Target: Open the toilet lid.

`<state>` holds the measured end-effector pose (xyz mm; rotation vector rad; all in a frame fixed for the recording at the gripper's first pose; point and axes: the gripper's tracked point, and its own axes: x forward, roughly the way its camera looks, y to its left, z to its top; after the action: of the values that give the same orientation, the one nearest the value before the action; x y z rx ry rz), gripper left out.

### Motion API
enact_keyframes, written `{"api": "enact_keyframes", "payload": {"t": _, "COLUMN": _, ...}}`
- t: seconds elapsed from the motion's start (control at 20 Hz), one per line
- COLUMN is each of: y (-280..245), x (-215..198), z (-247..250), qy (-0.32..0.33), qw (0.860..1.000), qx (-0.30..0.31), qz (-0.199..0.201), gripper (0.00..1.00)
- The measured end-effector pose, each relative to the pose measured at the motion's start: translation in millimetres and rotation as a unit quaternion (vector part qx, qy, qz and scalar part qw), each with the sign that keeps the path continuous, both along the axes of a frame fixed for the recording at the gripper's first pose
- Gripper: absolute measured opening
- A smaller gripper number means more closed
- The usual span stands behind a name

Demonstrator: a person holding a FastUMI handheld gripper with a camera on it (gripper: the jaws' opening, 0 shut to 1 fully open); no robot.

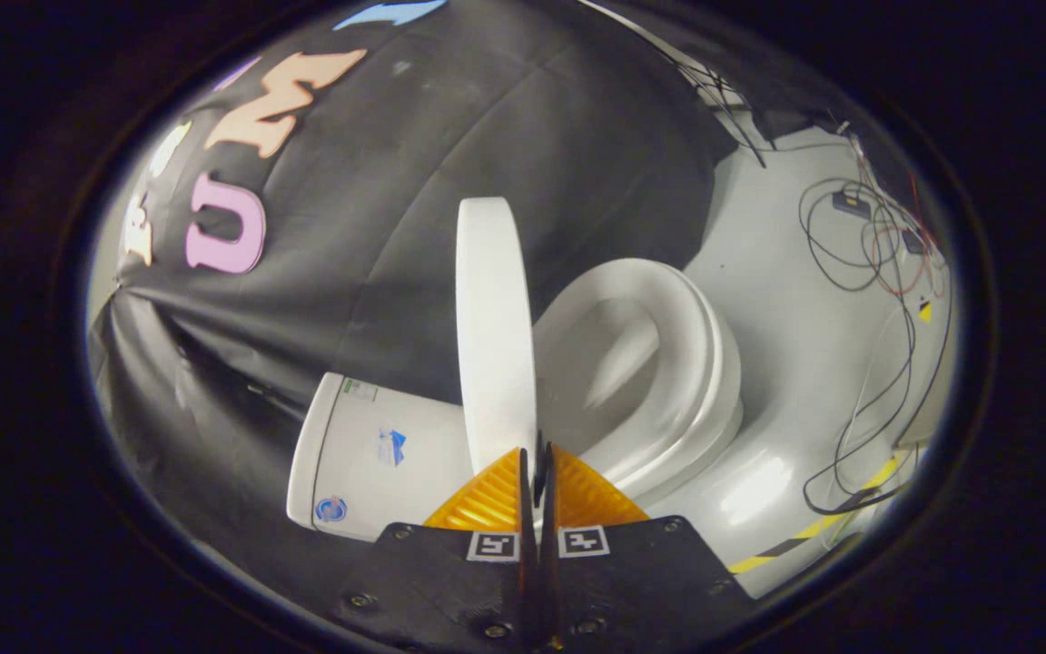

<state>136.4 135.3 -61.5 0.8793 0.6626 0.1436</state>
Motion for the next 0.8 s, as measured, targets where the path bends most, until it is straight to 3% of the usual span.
{"api": "enact_keyframes", "payload": {"t": 0.3, "y": 9, "x": -3, "z": 12, "qy": -0.018, "qw": 0.999, "qx": -0.033, "qz": -0.003, "gripper": 0.01}}
{"api": "enact_keyframes", "payload": {"t": 0.65, "y": 21, "x": -8, "z": 27, "qy": -0.046, "qw": 0.990, "qx": -0.135, "qz": -0.017, "gripper": 0.01}}
{"api": "enact_keyframes", "payload": {"t": 0.8, "y": 30, "x": -8, "z": 35, "qy": -0.061, "qw": 0.991, "qx": -0.118, "qz": -0.029, "gripper": 0.01}}
